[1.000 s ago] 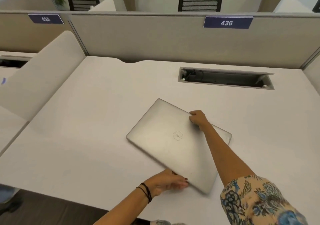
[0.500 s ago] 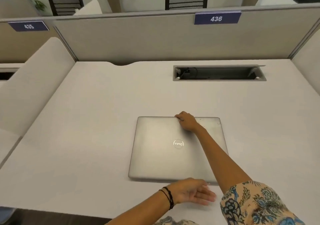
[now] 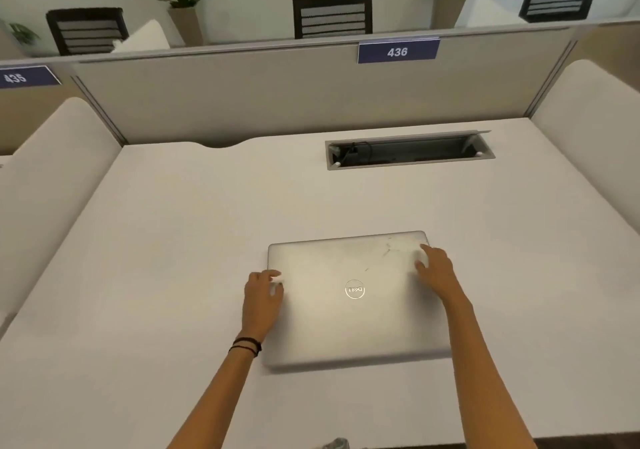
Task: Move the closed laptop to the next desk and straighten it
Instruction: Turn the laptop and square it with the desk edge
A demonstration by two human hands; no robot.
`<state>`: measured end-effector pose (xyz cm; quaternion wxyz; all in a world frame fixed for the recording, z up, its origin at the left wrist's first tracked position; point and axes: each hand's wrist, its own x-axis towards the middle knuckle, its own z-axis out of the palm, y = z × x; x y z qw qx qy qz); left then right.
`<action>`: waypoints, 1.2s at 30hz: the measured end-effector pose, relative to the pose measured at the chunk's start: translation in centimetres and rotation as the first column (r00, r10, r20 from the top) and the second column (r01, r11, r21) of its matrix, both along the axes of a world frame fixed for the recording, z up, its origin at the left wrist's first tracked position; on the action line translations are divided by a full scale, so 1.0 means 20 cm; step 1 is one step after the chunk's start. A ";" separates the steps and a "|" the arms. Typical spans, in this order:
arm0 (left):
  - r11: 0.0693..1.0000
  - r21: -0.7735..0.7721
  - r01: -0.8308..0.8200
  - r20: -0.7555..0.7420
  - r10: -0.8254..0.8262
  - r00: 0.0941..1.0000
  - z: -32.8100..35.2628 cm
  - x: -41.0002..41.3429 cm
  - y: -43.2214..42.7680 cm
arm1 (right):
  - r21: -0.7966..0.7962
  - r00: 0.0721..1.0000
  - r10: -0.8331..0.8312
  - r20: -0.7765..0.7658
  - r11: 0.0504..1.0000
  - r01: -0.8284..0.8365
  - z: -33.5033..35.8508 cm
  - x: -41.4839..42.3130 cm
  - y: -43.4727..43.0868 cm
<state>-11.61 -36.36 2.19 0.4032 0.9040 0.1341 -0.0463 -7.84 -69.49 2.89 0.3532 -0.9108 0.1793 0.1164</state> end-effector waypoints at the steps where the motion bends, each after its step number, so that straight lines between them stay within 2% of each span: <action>1: 0.999 0.041 -0.020 -0.007 0.021 1.000 -0.01 0.00 0.04 | 0.004 0.998 -0.050 -0.024 0.999 0.051 0.00 -0.03 -0.02; 4: 0.997 0.057 -0.054 -0.158 0.063 0.985 -0.05 0.02 0.10 | 0.040 0.986 -0.143 -0.088 0.988 0.147 -0.04 -0.10 -0.05; 6: 0.997 0.016 -0.072 -0.242 0.074 0.968 -0.05 0.03 0.11 | 0.052 0.981 -0.181 -0.064 0.982 0.184 -0.07 -0.14 -0.06; 11: 1.000 -0.002 -0.018 -0.325 0.017 0.945 -0.03 0.07 0.12 | 0.029 0.956 -0.293 0.032 0.956 0.292 -0.09 -0.18 -0.07; 17: 0.995 -0.099 -0.006 -0.440 -0.038 0.897 0.02 0.11 0.16 | 0.002 0.937 -0.349 -0.001 0.937 0.349 -0.07 -0.13 -0.05; 22: 0.994 -0.108 -0.011 -0.450 -0.039 0.892 0.01 0.13 0.18 | 0.013 0.895 -0.426 -0.133 0.902 0.432 -0.05 -0.11 -0.05; 26: 0.989 -0.139 -0.054 -0.455 -0.015 0.890 0.03 0.15 0.19 | -0.045 0.874 -0.468 -0.130 0.883 0.466 -0.03 -0.10 -0.01; 32: 0.999 0.039 0.024 -0.370 -0.008 0.929 -0.02 0.11 0.14 | 0.003 0.852 -0.506 -0.130 0.860 0.511 -0.02 -0.10 -0.02; 36: 0.998 0.055 0.006 -0.330 0.013 0.944 -0.06 0.11 0.15 | 0.043 0.856 -0.503 -0.118 0.859 0.510 -0.03 -0.10 -0.03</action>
